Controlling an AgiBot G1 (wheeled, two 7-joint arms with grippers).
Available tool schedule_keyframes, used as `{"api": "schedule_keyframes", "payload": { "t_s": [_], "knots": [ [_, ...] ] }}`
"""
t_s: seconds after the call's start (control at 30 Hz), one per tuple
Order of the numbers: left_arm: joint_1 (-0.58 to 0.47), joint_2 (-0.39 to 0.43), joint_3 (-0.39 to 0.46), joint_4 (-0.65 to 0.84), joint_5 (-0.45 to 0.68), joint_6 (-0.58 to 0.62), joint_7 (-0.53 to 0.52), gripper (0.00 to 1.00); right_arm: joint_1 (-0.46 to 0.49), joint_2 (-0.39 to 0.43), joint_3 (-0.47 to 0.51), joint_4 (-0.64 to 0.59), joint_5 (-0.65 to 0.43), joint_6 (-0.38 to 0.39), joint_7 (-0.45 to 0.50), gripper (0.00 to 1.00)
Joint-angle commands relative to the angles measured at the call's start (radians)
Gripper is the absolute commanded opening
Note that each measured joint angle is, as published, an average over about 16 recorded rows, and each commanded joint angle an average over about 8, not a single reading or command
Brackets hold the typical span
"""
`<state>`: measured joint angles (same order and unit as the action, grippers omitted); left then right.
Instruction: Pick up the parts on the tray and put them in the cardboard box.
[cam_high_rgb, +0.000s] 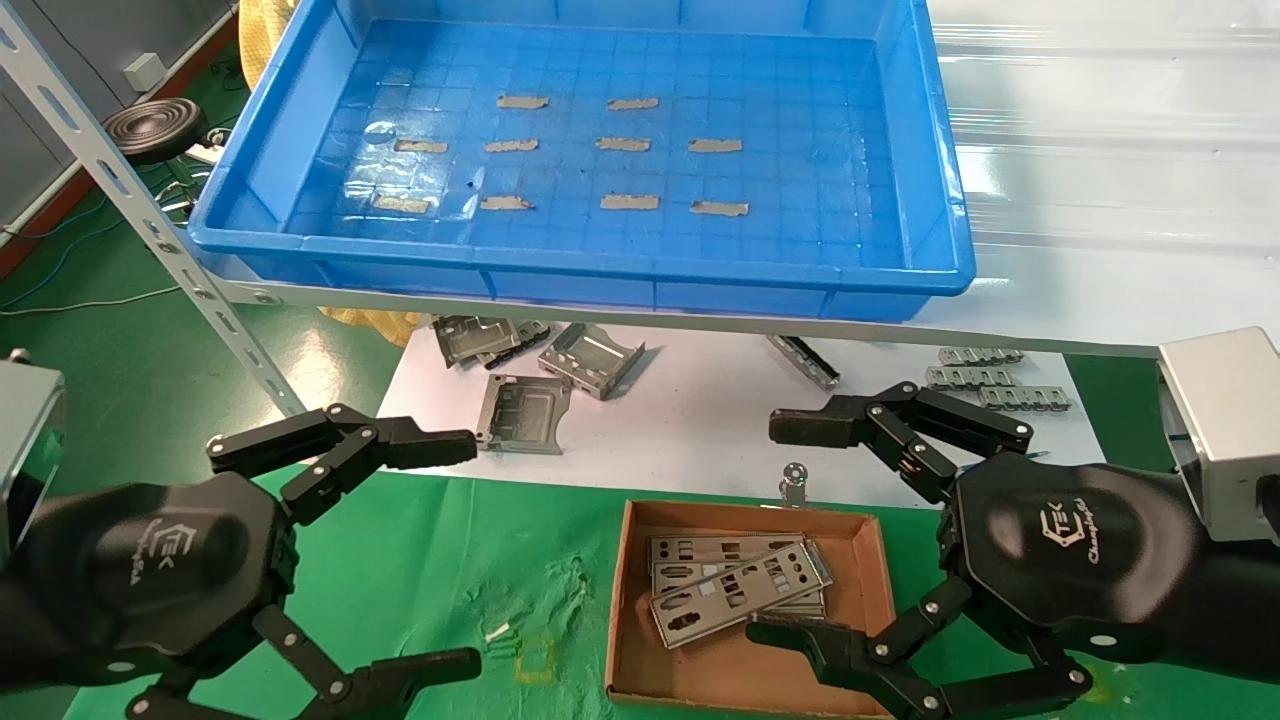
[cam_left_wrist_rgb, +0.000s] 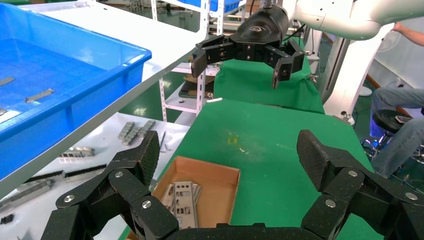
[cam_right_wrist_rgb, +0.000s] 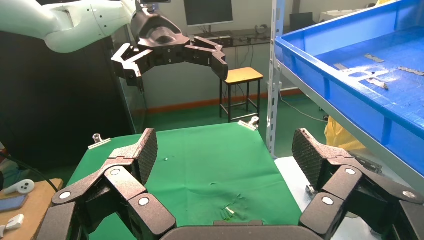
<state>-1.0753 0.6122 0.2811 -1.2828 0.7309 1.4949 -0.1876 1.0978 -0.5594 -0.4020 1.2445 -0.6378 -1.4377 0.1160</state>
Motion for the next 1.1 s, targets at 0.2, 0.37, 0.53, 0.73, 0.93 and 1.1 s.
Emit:
{"api": "schedule_keyframes", "payload": {
  "t_s": [0.2,0.37,0.53,0.73,0.93,1.1],
  "knots": [
    [0.000,0.000,0.000,0.000,0.000,0.000,0.000,1.00,0.000,0.000,0.000,0.000,0.000,0.000,0.000,1.00],
    [0.000,0.000,0.000,0.000,0.000,0.000,0.000,1.00,0.000,0.000,0.000,0.000,0.000,0.000,0.000,1.00],
    [0.000,0.000,0.000,0.000,0.000,0.000,0.000,1.00,0.000,0.000,0.000,0.000,0.000,0.000,0.000,1.00],
    [0.000,0.000,0.000,0.000,0.000,0.000,0.000,1.00,0.000,0.000,0.000,0.000,0.000,0.000,0.000,1.00],
    [0.000,0.000,0.000,0.000,0.000,0.000,0.000,1.00,0.000,0.000,0.000,0.000,0.000,0.000,0.000,1.00],
    [0.000,0.000,0.000,0.000,0.000,0.000,0.000,1.00,0.000,0.000,0.000,0.000,0.000,0.000,0.000,1.00]
  ]
}}
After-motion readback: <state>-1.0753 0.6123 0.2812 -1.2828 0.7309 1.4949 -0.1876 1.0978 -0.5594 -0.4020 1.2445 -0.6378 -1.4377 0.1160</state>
